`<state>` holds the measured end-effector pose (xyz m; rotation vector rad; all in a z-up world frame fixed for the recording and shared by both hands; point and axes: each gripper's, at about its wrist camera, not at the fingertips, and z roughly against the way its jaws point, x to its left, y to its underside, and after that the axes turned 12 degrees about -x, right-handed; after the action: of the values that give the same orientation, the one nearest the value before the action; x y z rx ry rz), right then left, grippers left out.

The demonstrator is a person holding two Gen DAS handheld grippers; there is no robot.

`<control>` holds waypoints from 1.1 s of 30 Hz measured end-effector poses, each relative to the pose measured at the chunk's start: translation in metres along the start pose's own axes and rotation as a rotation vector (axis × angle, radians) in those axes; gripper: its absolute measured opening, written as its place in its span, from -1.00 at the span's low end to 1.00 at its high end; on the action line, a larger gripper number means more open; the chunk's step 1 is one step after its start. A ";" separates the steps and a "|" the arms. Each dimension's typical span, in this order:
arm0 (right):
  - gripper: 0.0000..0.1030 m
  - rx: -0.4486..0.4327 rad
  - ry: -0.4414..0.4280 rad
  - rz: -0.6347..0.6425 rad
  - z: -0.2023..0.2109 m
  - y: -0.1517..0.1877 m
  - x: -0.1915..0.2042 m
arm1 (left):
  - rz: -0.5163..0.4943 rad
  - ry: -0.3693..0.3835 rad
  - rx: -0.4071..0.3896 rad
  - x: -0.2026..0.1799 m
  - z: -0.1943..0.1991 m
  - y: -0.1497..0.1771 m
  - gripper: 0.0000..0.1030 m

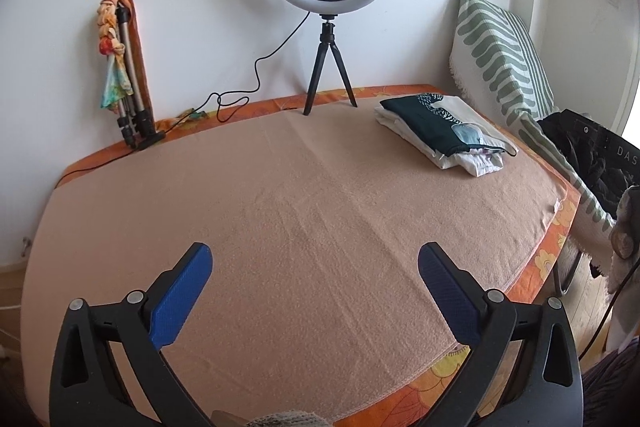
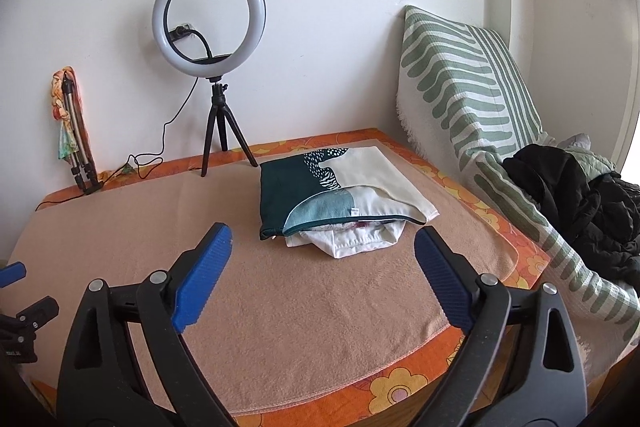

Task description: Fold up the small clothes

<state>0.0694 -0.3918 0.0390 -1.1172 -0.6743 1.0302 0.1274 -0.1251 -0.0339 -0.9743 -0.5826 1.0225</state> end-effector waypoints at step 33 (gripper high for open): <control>0.84 -0.010 0.004 0.006 0.000 0.003 0.005 | 0.013 0.028 -0.016 0.005 0.007 -0.005 0.99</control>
<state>0.0707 -0.3867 0.0361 -1.1303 -0.6740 1.0304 0.1266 -0.1185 -0.0262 -1.0060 -0.5625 1.0153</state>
